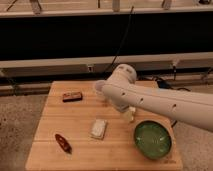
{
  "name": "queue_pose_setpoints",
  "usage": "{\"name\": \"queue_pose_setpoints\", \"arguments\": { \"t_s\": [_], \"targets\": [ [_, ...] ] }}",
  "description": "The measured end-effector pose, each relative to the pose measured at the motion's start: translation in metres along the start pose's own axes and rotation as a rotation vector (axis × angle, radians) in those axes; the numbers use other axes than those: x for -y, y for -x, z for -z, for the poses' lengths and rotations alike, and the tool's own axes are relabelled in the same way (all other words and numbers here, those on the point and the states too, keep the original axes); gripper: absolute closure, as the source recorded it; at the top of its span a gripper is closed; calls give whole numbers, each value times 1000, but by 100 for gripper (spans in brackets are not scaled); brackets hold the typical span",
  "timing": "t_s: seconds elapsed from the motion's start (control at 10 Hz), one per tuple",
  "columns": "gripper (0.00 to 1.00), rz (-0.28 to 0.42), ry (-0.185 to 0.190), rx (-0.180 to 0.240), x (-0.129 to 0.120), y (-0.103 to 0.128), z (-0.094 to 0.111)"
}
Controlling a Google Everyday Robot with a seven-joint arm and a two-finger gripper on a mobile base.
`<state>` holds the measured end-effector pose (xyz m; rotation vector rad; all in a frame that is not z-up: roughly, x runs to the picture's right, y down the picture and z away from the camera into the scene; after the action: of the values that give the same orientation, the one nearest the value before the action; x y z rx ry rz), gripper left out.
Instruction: Place the pepper on the white sponge
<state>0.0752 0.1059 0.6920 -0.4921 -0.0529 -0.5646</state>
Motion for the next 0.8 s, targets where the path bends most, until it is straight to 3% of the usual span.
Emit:
{"name": "queue_pose_setpoints", "arguments": {
  "t_s": [0.3, 0.8],
  "targets": [
    [20, 63, -22, 1, 17, 19, 3],
    [20, 142, -51, 3, 30, 32, 3]
  ]
}}
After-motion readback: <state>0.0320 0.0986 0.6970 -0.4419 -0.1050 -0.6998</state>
